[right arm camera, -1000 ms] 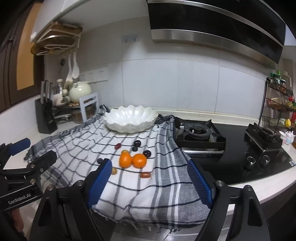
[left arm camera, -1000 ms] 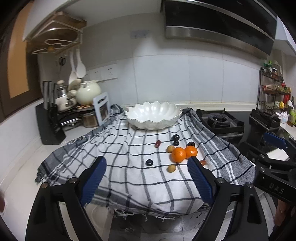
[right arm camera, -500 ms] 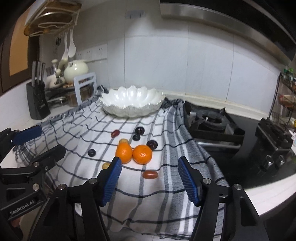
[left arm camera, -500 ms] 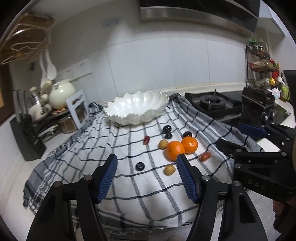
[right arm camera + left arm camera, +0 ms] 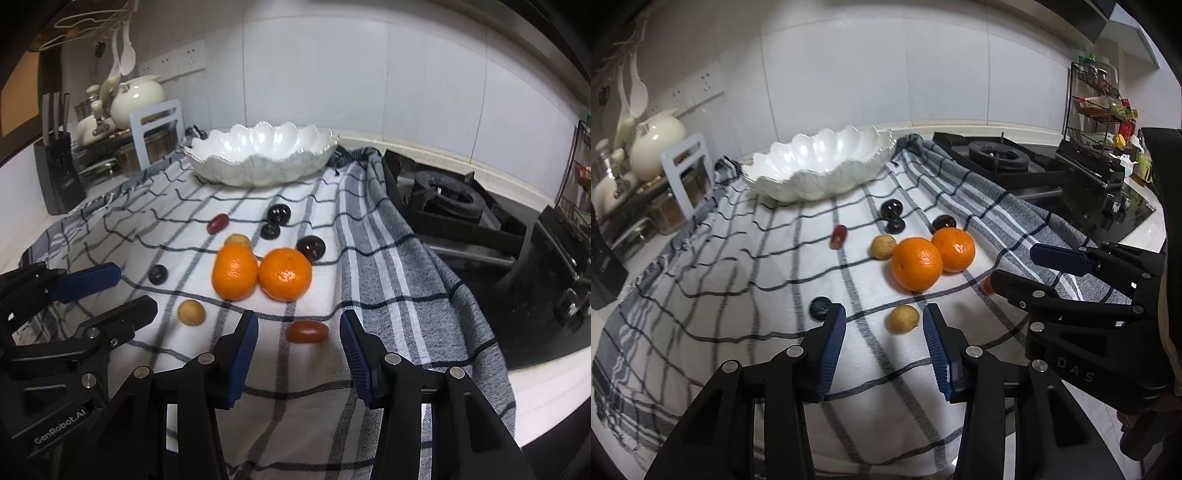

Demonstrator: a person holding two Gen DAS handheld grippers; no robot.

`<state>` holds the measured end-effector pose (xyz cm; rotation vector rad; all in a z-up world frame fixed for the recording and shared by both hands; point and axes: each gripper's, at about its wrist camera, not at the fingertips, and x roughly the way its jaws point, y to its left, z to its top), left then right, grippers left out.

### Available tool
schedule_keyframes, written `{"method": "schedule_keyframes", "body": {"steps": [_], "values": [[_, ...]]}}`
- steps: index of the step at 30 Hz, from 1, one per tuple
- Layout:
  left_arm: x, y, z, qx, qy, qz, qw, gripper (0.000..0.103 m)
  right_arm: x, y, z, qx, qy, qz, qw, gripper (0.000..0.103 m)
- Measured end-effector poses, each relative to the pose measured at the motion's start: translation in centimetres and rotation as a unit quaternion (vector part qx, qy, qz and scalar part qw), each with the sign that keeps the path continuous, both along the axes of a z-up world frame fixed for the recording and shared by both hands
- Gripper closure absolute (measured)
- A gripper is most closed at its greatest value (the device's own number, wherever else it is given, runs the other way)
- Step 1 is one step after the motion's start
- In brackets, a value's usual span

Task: Organize fruits
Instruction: 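Grasp the red date with the right gripper while the left gripper grasps a brown nut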

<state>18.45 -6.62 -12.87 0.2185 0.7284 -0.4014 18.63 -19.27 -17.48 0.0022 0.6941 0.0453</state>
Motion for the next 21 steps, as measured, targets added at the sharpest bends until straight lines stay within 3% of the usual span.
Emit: {"method": "schedule_keyframes", "body": {"steps": [21], "values": [[2.2, -1.5, -2.5, -0.003, 0.032, -0.003, 0.9995, 0.072, 2.8, -0.3, -2.5, 0.003, 0.032, 0.015, 0.999, 0.063]]}}
